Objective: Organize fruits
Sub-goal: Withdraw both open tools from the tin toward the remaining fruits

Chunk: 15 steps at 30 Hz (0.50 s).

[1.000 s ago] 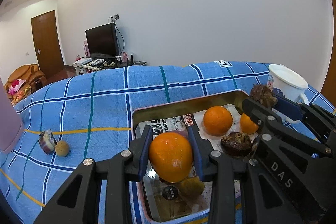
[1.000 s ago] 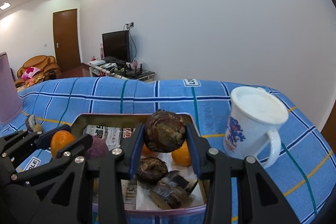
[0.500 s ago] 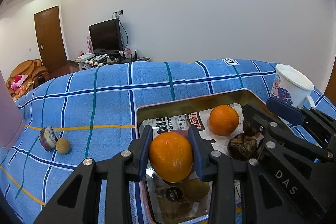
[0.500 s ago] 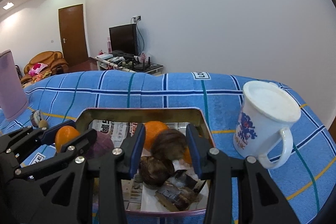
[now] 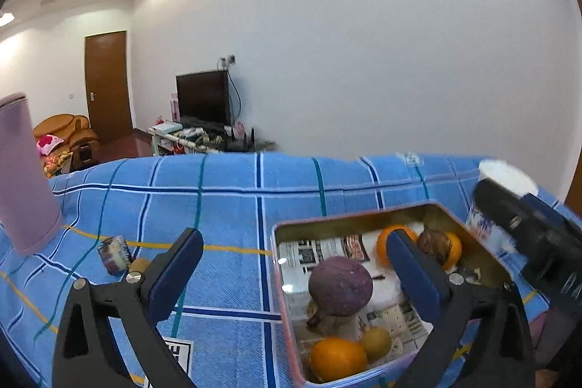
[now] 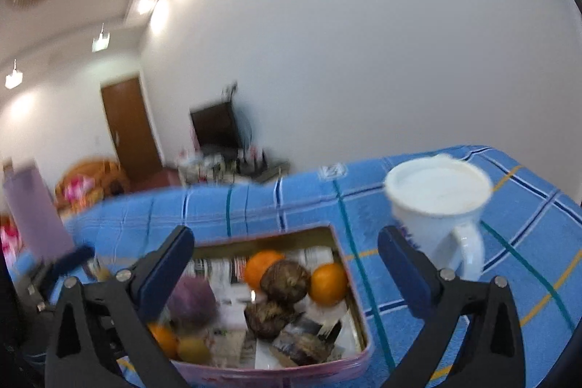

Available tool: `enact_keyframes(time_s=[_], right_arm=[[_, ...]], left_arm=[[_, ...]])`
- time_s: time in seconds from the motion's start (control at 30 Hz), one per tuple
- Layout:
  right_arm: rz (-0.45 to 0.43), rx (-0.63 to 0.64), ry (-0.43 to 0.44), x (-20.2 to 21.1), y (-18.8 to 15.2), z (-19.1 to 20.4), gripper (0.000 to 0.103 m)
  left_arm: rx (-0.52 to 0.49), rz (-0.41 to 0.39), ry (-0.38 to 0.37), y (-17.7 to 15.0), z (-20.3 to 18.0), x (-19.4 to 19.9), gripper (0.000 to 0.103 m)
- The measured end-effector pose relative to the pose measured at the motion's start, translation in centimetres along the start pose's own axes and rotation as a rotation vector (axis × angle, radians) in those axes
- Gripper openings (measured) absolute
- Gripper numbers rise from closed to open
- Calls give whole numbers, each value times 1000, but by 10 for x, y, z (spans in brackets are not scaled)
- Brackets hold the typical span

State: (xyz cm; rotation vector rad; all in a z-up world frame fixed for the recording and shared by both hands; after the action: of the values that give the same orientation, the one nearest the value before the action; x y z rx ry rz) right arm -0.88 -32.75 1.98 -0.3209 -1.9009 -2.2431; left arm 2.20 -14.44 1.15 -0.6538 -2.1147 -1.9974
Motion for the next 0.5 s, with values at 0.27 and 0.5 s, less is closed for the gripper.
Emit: enact_keyframes(time_s=[0.27,0.5], right_arm=[[-103,-56,-20,21,7,-8,103],[-233,-19,-104,47,8,1,103]], left_arm=[[-8,-27,87,0,12,8,102],[-4,-87,167,3,25,15,102]])
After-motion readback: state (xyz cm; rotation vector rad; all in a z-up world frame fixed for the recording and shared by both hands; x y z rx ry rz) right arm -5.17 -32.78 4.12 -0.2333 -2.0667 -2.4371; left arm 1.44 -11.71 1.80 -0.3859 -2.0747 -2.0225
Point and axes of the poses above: each gripper's, at about its wrist camera, not at the fingertips, and x roughly against the way its jaws point, z to its left, y to its top, the point moved 3 cm from there along -x, roughly the way its jaws point, and after that the axes turned 5 degrees about x, right-handed, at the moved point
